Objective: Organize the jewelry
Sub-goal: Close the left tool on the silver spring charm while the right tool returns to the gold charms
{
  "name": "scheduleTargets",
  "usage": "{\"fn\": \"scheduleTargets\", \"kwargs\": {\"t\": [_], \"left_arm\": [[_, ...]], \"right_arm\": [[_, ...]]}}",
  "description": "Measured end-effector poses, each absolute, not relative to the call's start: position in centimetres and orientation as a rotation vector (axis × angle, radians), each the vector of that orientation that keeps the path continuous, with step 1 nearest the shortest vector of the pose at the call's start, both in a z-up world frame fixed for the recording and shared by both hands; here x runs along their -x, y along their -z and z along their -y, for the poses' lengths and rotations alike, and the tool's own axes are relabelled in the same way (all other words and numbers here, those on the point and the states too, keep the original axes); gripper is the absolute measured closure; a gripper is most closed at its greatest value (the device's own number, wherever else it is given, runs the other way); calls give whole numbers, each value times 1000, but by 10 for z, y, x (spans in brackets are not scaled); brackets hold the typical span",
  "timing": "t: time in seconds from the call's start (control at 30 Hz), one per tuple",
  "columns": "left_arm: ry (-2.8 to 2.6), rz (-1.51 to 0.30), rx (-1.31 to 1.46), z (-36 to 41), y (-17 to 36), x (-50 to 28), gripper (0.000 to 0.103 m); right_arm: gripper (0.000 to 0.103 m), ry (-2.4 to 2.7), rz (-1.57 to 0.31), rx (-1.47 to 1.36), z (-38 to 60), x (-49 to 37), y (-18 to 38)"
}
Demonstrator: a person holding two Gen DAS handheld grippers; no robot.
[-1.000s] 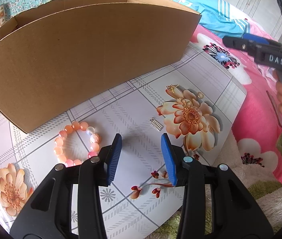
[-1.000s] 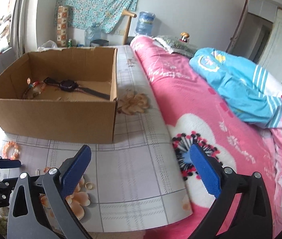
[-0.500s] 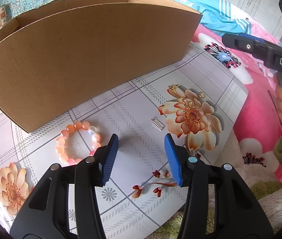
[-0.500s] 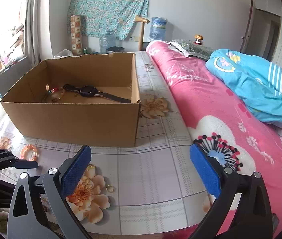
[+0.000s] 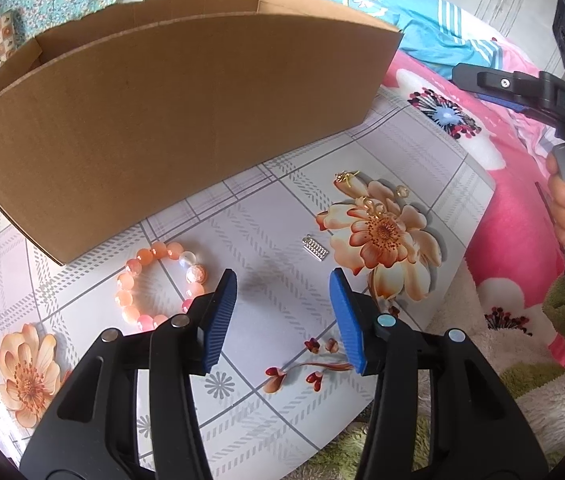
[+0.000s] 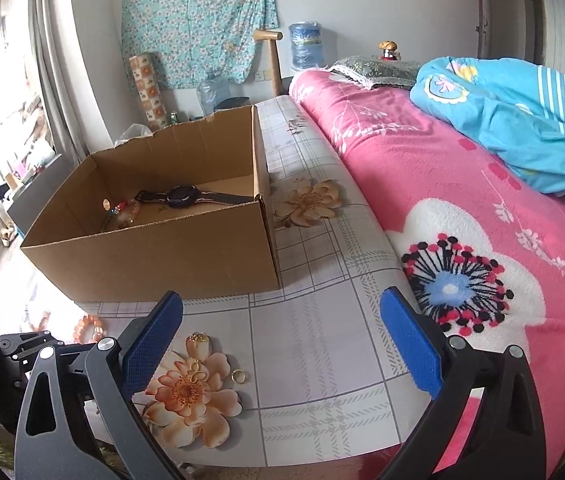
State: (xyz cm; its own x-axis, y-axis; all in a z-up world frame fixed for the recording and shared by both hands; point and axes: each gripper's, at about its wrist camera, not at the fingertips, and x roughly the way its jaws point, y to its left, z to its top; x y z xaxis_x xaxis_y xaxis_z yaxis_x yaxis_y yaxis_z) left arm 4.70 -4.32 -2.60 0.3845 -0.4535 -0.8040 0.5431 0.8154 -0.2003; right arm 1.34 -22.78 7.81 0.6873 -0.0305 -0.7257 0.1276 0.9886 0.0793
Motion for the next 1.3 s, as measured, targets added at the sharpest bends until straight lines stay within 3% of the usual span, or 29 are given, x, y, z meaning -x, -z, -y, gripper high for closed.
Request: {"fn": "scheduleTargets", "kwargs": {"t": [0.17, 0.5, 1.03, 1.3], "left_arm": [[645, -974, -99, 37, 21, -43, 57], [698, -933, -178, 52, 15, -44, 57], [786, -951, -371, 82, 27, -59, 59], [819, -930, -446, 86, 29, -64, 70]], "right_arm": [[12, 53, -796, -184, 235, -10, -77], [50, -71, -866, -259, 230, -11, -55], [54, -212, -949, -328, 211, -19, -25], [54, -217, -955, -351, 213, -20, -20]]}}
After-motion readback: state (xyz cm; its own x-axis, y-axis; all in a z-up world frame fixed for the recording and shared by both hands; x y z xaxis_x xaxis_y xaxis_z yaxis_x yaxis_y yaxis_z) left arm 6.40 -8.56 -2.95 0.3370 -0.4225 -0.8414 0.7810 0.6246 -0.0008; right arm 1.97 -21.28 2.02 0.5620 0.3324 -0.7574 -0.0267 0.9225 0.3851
